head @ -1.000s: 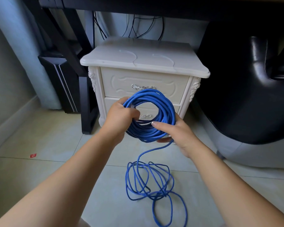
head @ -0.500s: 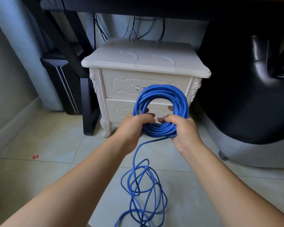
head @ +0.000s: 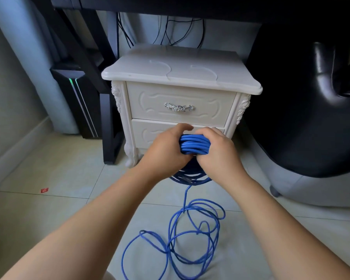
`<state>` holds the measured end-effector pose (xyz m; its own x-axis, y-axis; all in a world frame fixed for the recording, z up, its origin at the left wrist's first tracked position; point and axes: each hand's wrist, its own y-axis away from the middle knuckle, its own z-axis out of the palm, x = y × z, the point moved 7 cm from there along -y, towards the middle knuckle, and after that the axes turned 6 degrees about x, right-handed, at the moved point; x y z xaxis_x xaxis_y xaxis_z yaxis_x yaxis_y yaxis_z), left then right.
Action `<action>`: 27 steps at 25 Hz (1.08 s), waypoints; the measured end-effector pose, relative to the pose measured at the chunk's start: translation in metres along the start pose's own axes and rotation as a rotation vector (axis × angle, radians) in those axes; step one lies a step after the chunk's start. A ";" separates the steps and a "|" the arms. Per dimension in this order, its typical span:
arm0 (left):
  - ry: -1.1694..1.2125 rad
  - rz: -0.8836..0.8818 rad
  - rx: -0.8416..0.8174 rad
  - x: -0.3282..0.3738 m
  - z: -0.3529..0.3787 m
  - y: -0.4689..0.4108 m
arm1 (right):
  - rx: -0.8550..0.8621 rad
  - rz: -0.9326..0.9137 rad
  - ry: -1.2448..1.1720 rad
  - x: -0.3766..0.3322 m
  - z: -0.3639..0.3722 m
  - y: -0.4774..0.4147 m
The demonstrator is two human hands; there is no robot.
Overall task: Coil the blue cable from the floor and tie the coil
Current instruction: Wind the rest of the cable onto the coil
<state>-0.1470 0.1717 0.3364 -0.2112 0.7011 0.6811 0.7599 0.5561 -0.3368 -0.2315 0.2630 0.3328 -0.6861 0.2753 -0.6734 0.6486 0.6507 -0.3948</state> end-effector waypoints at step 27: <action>0.957 -0.740 0.059 -0.034 0.025 0.015 | 0.221 0.605 -0.779 0.043 0.001 0.009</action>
<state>-0.1444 0.1675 0.2921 -0.0233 -0.3949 0.9184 0.6133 0.7198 0.3251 -0.2555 0.2799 0.2997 0.1328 -0.0744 -0.9883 0.9169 0.3878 0.0941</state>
